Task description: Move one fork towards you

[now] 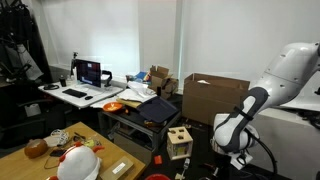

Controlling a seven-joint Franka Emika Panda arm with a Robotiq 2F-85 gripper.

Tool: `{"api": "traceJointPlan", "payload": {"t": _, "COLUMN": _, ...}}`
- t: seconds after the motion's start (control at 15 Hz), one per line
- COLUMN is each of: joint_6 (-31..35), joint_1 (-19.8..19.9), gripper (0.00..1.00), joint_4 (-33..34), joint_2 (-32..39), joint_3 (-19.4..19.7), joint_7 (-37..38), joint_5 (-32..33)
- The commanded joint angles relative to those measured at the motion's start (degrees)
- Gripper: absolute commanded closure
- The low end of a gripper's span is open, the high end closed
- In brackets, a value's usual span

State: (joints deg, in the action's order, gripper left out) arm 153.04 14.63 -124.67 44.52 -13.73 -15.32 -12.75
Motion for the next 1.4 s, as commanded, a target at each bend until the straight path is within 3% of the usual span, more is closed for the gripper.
{"api": "traceJointPlan", "payload": {"t": 0.0, "joint_6": 1.3, "joint_1": 2.26, "gripper": 1.0, "joint_4": 0.66, "joint_2": 1.42, "joint_3": -1.9, "joint_7": -2.46, "joint_5": -1.77}}
{"api": "traceJointPlan", "payload": {"t": 0.93, "joint_6": 1.33, "joint_1": 5.03, "gripper": 1.0, "joint_4": 3.0, "joint_2": 4.35, "joint_3": -3.09, "joint_7": -2.34, "joint_5": -1.58}}
{"api": "traceJointPlan", "payload": {"t": 1.0, "joint_6": 1.17, "joint_1": 5.13, "gripper": 0.82, "joint_4": 3.09, "joint_2": 4.3, "joint_3": -3.09, "joint_7": -2.29, "joint_5": -1.61}}
{"api": "traceJointPlan", "payload": {"t": 1.07, "joint_6": 1.05, "joint_1": 5.2, "gripper": 0.73, "joint_4": 3.18, "joint_2": 4.28, "joint_3": -3.08, "joint_7": -2.27, "joint_5": -1.59}}
{"api": "traceJointPlan", "payload": {"t": 1.33, "joint_6": 0.85, "joint_1": 5.55, "gripper": 0.45, "joint_4": 3.41, "joint_2": 4.03, "joint_3": -3.38, "joint_7": -2.51, "joint_5": -1.58}}
